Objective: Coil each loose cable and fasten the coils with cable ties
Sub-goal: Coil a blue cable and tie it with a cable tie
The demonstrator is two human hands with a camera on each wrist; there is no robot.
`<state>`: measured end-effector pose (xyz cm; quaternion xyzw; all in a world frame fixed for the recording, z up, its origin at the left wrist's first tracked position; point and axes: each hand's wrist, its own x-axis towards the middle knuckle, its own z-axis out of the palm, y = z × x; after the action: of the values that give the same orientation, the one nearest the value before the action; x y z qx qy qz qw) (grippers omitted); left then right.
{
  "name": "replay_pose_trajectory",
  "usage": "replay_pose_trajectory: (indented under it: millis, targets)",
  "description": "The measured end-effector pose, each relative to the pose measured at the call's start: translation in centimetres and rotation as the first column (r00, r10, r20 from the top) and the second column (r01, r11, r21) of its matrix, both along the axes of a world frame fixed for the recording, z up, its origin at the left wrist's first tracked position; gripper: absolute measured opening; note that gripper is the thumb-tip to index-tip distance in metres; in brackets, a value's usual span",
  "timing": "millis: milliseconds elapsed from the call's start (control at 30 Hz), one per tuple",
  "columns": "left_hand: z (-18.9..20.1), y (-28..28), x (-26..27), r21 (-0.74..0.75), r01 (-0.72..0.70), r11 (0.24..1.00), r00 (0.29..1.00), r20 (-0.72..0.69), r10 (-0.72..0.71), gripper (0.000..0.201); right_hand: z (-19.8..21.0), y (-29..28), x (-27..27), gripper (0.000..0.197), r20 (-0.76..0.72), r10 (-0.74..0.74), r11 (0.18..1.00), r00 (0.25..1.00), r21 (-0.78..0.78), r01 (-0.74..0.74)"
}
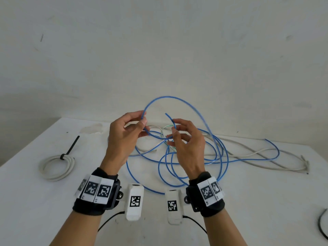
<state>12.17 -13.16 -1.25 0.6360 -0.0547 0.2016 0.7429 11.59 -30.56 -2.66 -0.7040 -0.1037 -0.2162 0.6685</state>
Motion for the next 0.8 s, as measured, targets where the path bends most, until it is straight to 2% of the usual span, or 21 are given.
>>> replay_pose_trajectory:
  millis: [133,367,500,567,667,733,800]
  targets:
    - [0.0,-0.1,-0.1,0.189,-0.001,0.982,0.996,0.086,-0.015,0.025,-0.4,0.0,0.0,0.029,0.073,-0.017,0.968,0.997,-0.248,0.035]
    - [-0.1,-0.5,-0.5,0.322,0.096,0.942,0.993,0.030,-0.111,0.029,-0.5,-0.2,0.2,0.031,0.203,-0.081,0.859,0.976,-0.482,0.172]
    - [-0.1,-0.2,-0.6,0.345,0.163,0.924,0.987,-0.052,-0.154,0.029,-0.3,-0.3,0.1,0.025,0.240,-0.046,0.886,0.970,-0.438,0.151]
    - [-0.1,-0.2,-0.7,0.327,0.221,0.919,0.975,-0.105,-0.197,0.029,0.1,-0.3,-0.2,0.020,0.198,-0.054,0.916,0.979,-0.379,0.128]
    - [0.0,-0.4,-0.9,0.335,0.262,0.905,0.964,-0.143,-0.226,0.030,0.9,-0.4,-0.7,0.030,0.129,-0.046,0.957,0.991,-0.277,0.081]
    - [0.1,-0.4,-1.0,0.362,0.261,0.895,0.964,-0.152,-0.220,0.028,0.9,-0.5,-0.7,0.039,0.136,-0.027,0.957,0.990,-0.282,0.065]
    - [0.4,-0.4,-1.2,0.391,0.255,0.884,0.965,-0.155,-0.209,0.022,0.7,-0.5,-0.5,0.040,0.141,-0.016,0.945,0.990,-0.321,0.060]
